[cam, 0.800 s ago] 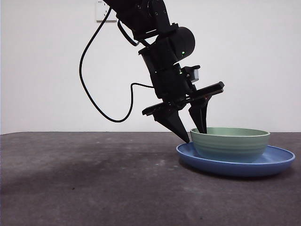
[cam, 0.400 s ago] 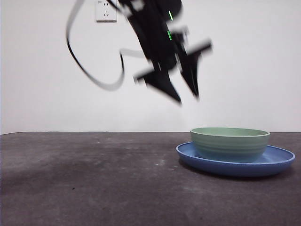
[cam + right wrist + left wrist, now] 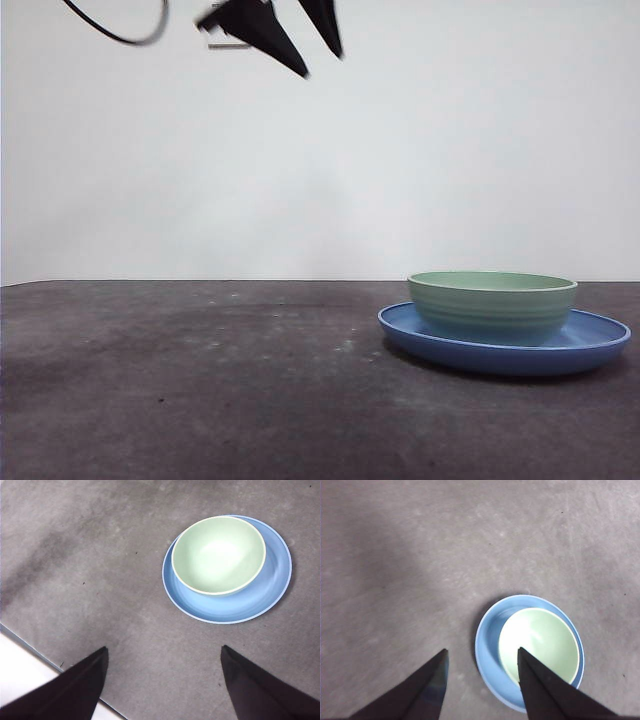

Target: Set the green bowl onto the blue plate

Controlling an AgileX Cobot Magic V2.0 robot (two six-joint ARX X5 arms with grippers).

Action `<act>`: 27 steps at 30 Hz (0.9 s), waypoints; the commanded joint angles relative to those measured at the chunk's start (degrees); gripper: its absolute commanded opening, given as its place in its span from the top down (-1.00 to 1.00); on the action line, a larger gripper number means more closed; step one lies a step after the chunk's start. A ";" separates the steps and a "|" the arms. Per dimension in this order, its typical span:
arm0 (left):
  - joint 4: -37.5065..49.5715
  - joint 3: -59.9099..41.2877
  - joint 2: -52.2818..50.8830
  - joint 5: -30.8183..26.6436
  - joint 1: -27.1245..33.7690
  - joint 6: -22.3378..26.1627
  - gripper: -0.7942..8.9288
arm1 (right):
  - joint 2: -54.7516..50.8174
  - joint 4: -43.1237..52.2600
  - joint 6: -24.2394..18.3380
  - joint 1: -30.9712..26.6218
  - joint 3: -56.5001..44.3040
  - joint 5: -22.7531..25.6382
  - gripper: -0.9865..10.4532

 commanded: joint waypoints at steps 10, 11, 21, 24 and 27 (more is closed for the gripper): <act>3.69 -20.52 -18.12 5.81 2.40 5.01 0.37 | 0.31 0.59 0.37 0.07 1.18 0.44 0.20; 4.79 -24.24 -20.68 7.98 2.58 5.40 0.37 | 0.31 0.59 0.37 0.07 1.18 0.44 0.20; 7.56 -45.46 -36.85 20.24 2.89 10.62 0.37 | 0.33 0.55 0.63 0.07 1.18 0.42 0.20; 7.28 -48.83 -40.00 25.07 2.86 12.48 0.37 | 0.33 0.55 0.83 0.07 1.18 0.42 0.20; 6.25 -50.60 -41.86 28.24 2.86 13.97 0.37 | 0.33 0.55 0.90 0.07 1.18 0.42 0.20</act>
